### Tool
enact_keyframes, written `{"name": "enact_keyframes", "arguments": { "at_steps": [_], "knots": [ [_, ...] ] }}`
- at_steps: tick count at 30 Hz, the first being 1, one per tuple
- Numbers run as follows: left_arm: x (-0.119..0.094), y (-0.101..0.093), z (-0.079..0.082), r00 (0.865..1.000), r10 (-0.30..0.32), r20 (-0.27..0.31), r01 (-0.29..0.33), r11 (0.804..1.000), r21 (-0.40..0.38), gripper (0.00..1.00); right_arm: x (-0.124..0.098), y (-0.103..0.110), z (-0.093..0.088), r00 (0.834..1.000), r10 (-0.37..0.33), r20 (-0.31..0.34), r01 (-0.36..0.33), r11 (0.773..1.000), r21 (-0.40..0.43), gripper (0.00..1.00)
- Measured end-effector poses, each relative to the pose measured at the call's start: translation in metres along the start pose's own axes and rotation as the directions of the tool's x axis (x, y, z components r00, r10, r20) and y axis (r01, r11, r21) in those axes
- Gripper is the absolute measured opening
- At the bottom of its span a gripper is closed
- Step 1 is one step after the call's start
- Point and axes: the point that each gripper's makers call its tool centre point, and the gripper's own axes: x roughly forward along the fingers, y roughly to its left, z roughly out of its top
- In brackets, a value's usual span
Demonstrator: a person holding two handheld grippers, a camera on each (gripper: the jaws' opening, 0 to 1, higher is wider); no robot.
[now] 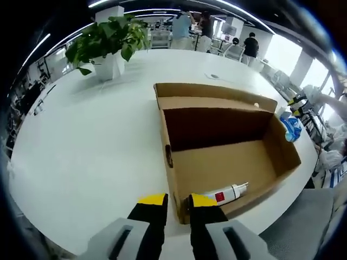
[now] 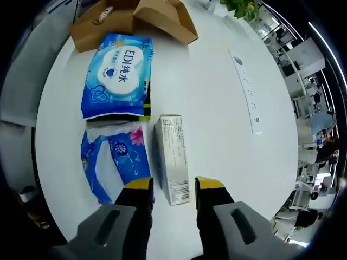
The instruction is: Operate the shoe box by opening the lid, removing the specified soft item, and placing it in the target area until the item is outside and the box remains undamaged.
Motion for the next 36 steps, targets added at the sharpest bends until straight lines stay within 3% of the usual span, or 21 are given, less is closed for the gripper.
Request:
{"name": "enact_keyframes", "arguments": {
  "at_steps": [3,11,17,22,23,27,34,35,36],
  "knots": [
    [-0.005,-0.001,0.008,1.000,0.003,0.019,-0.003,1.000,0.025,0.19,-0.006,0.003,0.003,1.000,-0.016,0.022,0.016,1.000,0.027,0.34],
    [-0.012,-0.008,0.032,0.998,-0.035,0.061,0.027,0.991,0.131,0.24,-0.032,0.017,0.022,0.989,-0.080,0.122,0.052,0.975,0.217,0.45],
    [-0.009,-0.027,0.044,0.991,-0.130,0.037,0.118,0.963,0.241,0.28,-0.051,0.032,0.034,0.976,-0.131,0.176,0.076,0.954,0.289,0.54],
    [-0.004,-0.043,0.050,0.978,-0.206,-0.024,0.201,0.914,0.353,0.30,-0.066,0.055,0.045,0.962,-0.159,0.223,0.071,0.931,0.357,0.66],
    [-0.002,-0.047,0.050,0.973,-0.227,-0.040,0.225,0.896,0.383,0.31,-0.068,0.059,0.048,0.958,-0.165,0.233,0.071,0.928,0.366,0.67],
    [0.002,-0.054,0.051,0.966,-0.246,-0.079,0.255,0.856,0.449,0.33,-0.078,0.073,0.058,0.940,-0.198,0.279,0.072,0.912,0.404,0.70],
    [0.011,-0.068,0.041,0.937,-0.276,-0.215,0.350,0.727,0.591,0.39,-0.092,0.104,0.077,0.906,-0.238,0.349,0.040,0.870,0.491,0.79],
    [0.012,-0.069,0.040,0.935,-0.277,-0.221,0.354,0.720,0.597,0.39,-0.093,0.107,0.079,0.901,-0.242,0.360,0.032,0.865,0.501,0.81],
    [0.014,-0.072,0.039,0.928,-0.283,-0.242,0.373,0.700,0.609,0.39,-0.095,0.112,0.082,0.896,-0.249,0.369,0.026,0.857,0.515,0.82]
  ]
}}
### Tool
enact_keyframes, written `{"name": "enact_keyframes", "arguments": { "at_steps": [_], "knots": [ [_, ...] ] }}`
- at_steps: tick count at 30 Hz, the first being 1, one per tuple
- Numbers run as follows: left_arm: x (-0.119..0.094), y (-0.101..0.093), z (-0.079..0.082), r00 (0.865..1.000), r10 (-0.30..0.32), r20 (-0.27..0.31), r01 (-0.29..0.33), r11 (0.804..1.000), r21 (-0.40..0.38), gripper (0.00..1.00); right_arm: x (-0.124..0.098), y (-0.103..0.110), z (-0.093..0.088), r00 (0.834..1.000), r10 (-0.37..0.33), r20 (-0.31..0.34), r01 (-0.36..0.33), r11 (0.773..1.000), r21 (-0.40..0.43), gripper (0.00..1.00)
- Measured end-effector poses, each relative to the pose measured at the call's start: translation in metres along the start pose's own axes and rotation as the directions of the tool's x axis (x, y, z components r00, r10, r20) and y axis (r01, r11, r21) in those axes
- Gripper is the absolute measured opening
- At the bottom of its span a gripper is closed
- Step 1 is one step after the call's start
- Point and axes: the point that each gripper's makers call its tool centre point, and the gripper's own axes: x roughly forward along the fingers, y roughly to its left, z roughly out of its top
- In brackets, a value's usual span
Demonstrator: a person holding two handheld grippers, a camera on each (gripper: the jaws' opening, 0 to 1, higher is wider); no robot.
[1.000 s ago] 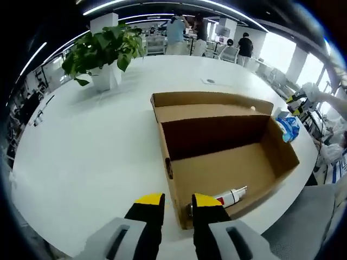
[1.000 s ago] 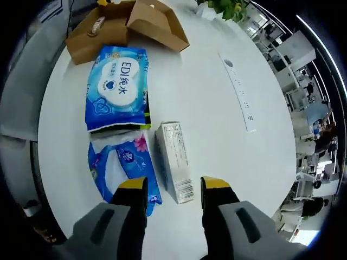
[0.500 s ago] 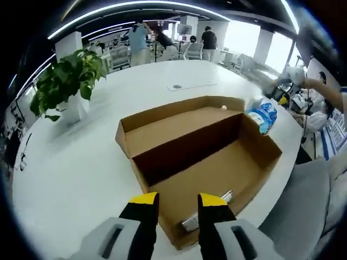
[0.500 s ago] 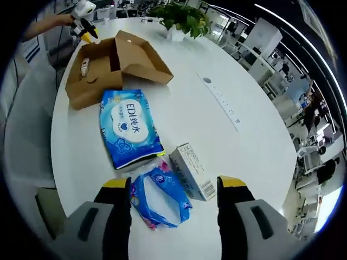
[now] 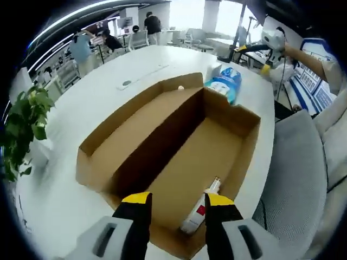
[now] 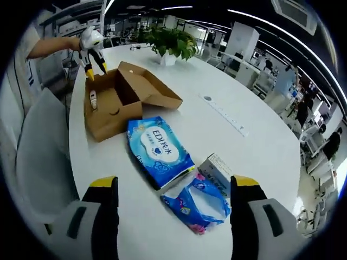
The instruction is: Operate the shoe box by opening the lid, removing the specified soft item, and placing it in the target area until the item is outside and the box remains undamaged.
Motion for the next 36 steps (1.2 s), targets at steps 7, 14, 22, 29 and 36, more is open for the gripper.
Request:
{"name": "enact_keyframes", "arguments": {
  "at_steps": [7,14,22,29,36],
  "knots": [
    [0.016,-0.014,-0.003,0.989,-0.102,-0.103,0.117,0.981,0.155,0.43,-0.009,0.027,0.001,0.998,0.006,0.061,-0.010,0.997,0.080,0.92],
    [0.031,-0.023,-0.014,0.963,-0.163,-0.215,0.225,0.924,0.308,0.46,-0.018,0.050,-0.001,0.993,0.005,0.122,-0.024,0.987,0.159,0.96],
    [0.045,-0.029,-0.021,0.927,-0.209,-0.312,0.330,0.850,0.410,0.48,-0.022,0.065,-0.013,0.994,-0.011,0.113,-0.011,0.982,0.189,0.96],
    [0.057,-0.033,-0.027,0.890,-0.233,-0.391,0.406,0.794,0.452,0.48,-0.023,0.070,-0.016,0.993,-0.018,0.120,-0.006,0.980,0.197,0.93],
    [0.065,-0.037,-0.032,0.872,-0.255,-0.418,0.440,0.781,0.443,0.41,-0.023,0.072,-0.016,0.991,-0.031,0.128,0.003,0.977,0.214,0.91]
  ]
}}
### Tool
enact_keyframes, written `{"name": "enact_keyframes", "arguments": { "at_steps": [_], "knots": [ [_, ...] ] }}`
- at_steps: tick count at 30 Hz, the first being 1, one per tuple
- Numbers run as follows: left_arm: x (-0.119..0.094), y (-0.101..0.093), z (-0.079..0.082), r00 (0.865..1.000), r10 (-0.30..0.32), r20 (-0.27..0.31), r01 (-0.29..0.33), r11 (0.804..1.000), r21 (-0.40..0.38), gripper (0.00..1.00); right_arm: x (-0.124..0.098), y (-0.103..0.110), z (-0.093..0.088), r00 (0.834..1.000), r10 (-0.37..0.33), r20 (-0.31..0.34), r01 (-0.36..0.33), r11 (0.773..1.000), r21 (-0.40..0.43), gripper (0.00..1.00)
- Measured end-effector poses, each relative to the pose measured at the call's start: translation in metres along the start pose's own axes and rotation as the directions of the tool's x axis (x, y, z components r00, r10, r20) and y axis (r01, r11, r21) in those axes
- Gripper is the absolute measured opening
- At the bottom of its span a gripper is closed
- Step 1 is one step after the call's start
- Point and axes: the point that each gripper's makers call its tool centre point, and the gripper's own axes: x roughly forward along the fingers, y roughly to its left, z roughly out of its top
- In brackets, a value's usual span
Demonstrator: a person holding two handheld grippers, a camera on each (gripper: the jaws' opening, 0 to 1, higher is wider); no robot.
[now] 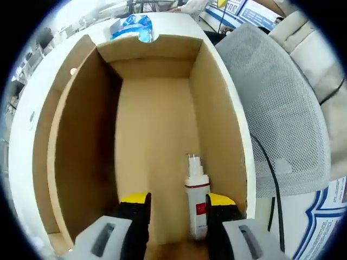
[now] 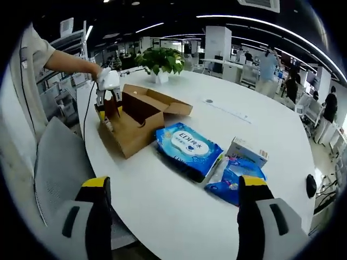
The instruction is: Operate the shoe box by opening the lid, removing the specified soft item, and placing it in the target area until the item is outside and the box remains undamaged.
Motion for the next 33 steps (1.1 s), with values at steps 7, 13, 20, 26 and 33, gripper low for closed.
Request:
{"name": "enact_keyframes", "arguments": {
  "at_steps": [7,13,20,26,33],
  "knots": [
    [0.005,-0.001,-0.001,1.000,0.020,0.002,-0.020,1.000,0.013,0.32,0.006,0.003,0.001,1.000,0.007,0.005,-0.007,1.000,0.001,0.89],
    [0.012,-0.005,-0.004,1.000,0.031,-0.001,-0.031,0.999,0.030,0.24,0.008,0.005,0.003,1.000,0.013,0.008,-0.013,1.000,-0.007,0.88],
    [0.011,-0.002,-0.006,0.998,0.057,-0.011,-0.057,0.998,-0.025,0.19,0.010,0.010,0.007,1.000,0.023,0.018,-0.023,1.000,-0.018,0.86],
    [0.009,0.001,-0.007,0.995,0.097,-0.018,-0.097,0.995,-0.023,0.19,0.011,0.018,0.011,0.999,0.035,0.034,-0.034,0.999,-0.009,0.83],
    [-0.003,0.008,0.004,0.987,0.162,0.024,-0.160,0.985,-0.067,0.19,0.012,0.024,0.015,0.998,0.036,0.048,-0.036,0.999,0.005,0.82]
  ]
}}
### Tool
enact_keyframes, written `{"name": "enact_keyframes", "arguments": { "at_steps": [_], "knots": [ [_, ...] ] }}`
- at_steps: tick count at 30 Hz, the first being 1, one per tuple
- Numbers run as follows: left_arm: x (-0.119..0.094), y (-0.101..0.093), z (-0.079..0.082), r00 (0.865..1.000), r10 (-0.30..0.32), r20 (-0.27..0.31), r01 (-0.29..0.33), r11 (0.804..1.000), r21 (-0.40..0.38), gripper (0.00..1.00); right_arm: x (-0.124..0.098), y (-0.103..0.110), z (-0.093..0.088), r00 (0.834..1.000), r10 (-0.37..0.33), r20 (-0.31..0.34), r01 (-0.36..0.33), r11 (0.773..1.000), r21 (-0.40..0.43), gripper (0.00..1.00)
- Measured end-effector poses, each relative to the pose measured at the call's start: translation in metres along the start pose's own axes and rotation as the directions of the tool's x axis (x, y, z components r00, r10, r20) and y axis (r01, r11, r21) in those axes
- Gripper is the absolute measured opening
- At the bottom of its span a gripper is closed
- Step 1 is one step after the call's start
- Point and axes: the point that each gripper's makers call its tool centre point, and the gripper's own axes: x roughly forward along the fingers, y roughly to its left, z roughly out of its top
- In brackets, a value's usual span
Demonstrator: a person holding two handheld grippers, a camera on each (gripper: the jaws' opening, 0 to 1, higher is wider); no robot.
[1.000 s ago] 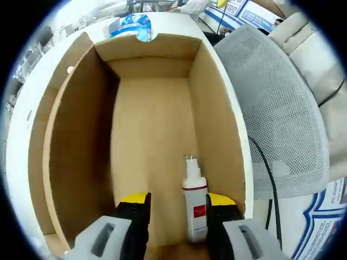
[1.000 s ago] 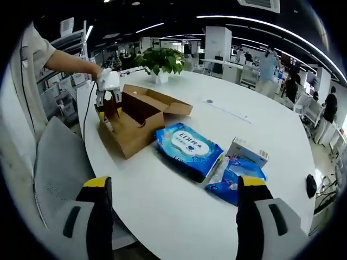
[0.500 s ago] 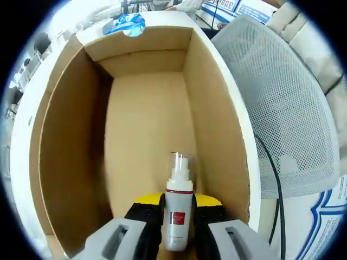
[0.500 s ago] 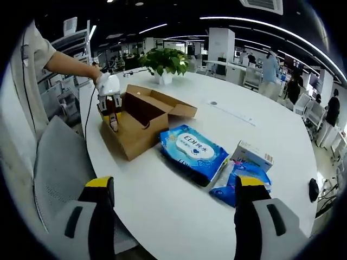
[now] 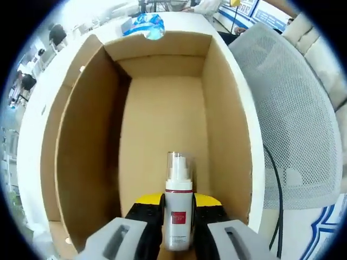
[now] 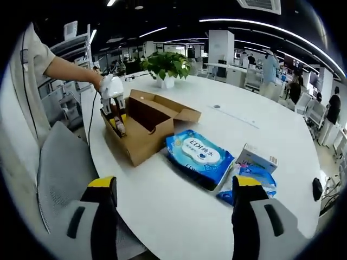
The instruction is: Operate the shoe box by opening the lid, removing the specified soft item, and placing it in the target area until the item is outside and the box remains undamaged.
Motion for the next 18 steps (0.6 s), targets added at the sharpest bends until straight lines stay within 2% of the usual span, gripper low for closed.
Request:
{"name": "enact_keyframes", "arguments": {
  "at_steps": [3,6,8,12,16,18],
  "knots": [
    [-0.005,0.003,0.007,0.999,0.027,0.031,-0.026,0.999,-0.043,0.19,0.002,0.001,0.002,1.000,-0.007,0.000,0.007,1.000,0.030,0.81],
    [-0.011,0.004,0.016,0.997,0.055,0.062,-0.051,0.997,-0.057,0.19,0.006,0.003,0.005,1.000,-0.015,0.009,0.014,0.999,0.034,0.73],
    [-0.017,0.005,0.022,0.994,0.075,0.080,-0.069,0.995,-0.068,0.19,0.009,0.002,0.003,1.000,-0.027,-0.007,0.027,0.999,0.043,0.68],
    [-0.025,0.007,0.034,0.986,0.109,0.124,-0.098,0.991,-0.090,0.19,0.016,0.006,0.004,1.000,-0.028,-0.007,0.029,0.998,0.050,0.63],
    [-0.038,0.010,0.053,0.969,0.154,0.195,-0.126,0.981,-0.149,0.19,0.027,0.019,0.011,1.000,-0.011,-0.005,0.011,0.999,0.045,0.53],
    [-0.042,0.011,0.059,0.961,0.171,0.216,-0.135,0.976,-0.171,0.19,0.033,0.027,0.016,1.000,0.006,0.011,-0.006,0.998,0.058,0.53]
  ]
}}
